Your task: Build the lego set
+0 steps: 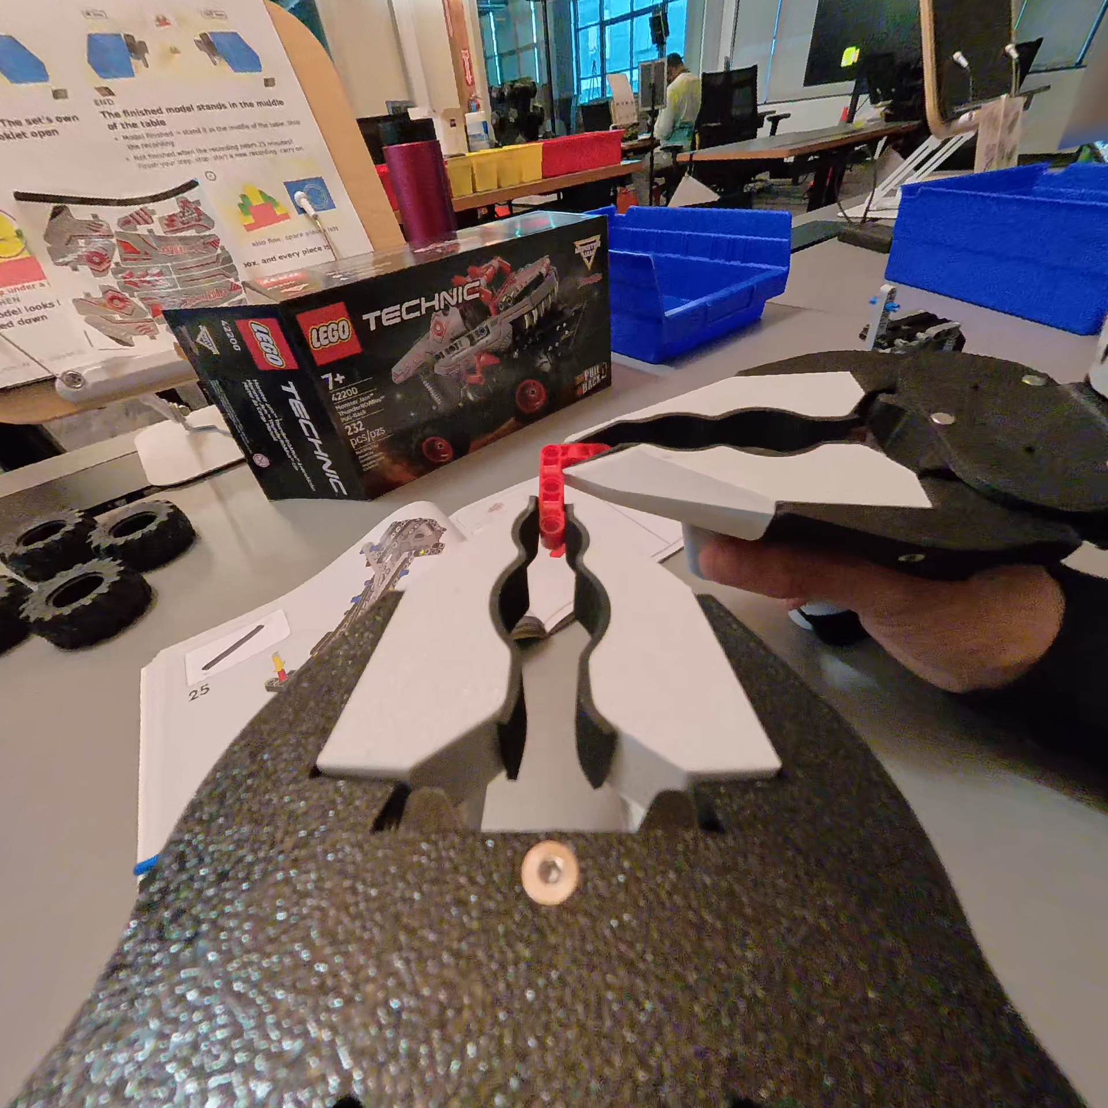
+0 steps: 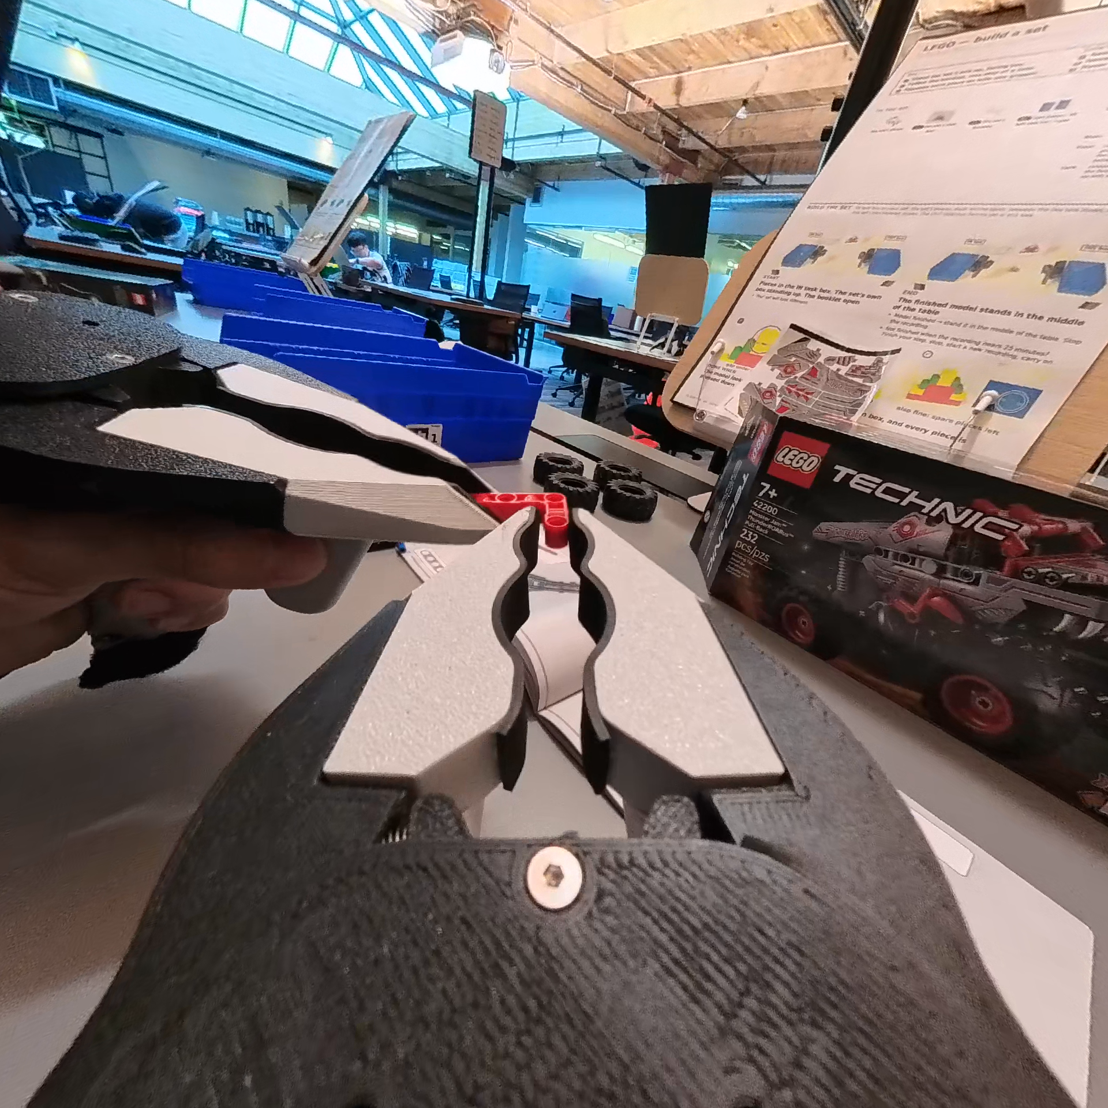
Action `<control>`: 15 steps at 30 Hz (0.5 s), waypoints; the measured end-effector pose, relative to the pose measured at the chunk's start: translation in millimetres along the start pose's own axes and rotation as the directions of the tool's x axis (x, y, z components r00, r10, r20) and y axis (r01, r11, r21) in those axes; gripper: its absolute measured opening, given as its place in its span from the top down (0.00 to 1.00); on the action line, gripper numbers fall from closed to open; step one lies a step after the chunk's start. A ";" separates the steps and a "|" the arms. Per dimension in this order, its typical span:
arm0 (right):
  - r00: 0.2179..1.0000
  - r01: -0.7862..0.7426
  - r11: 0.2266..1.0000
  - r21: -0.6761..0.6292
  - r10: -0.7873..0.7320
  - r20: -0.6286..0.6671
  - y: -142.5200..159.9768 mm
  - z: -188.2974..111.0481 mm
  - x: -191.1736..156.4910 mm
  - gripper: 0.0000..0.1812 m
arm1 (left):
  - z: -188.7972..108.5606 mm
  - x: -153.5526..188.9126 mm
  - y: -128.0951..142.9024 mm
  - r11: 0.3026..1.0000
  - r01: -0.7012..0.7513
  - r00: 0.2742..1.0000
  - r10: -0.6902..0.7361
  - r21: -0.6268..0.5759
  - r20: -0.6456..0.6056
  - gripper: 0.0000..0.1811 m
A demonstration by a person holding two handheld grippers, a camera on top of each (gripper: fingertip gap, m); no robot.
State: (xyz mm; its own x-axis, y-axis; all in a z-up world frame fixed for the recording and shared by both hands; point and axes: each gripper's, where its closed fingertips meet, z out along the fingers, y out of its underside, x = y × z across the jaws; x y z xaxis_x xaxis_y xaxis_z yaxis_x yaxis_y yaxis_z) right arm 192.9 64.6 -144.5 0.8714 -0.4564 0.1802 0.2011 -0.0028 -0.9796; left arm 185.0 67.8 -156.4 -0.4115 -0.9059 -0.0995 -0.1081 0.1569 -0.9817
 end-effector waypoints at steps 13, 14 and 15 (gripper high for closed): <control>1.000 0.015 1.000 -0.017 -0.015 0.005 -4.2 -3.2 1.4 0.97 | -0.6 3.4 -3.7 0.999 0.002 0.998 0.001 0.037 -0.060 0.97; 1.000 0.016 1.000 -0.017 -0.016 0.002 -5.0 -4.0 2.7 0.97 | -1.8 3.2 -5.2 0.999 -0.005 0.995 0.009 0.040 -0.095 0.98; 1.000 0.020 0.999 -0.027 -0.020 -0.003 -4.5 -5.2 5.6 0.97 | -3.8 -0.6 -6.5 0.999 -0.020 0.993 0.024 0.040 -0.119 0.94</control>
State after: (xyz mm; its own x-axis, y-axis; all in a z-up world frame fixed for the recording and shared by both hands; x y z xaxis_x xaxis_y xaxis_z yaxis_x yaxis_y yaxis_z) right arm 194.6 57.5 -139.5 0.8657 -0.4592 0.1994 0.2062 -0.0358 -0.9779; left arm 182.4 68.8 -149.4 -0.5188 -0.8486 -0.1035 -0.0639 0.1592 -0.9852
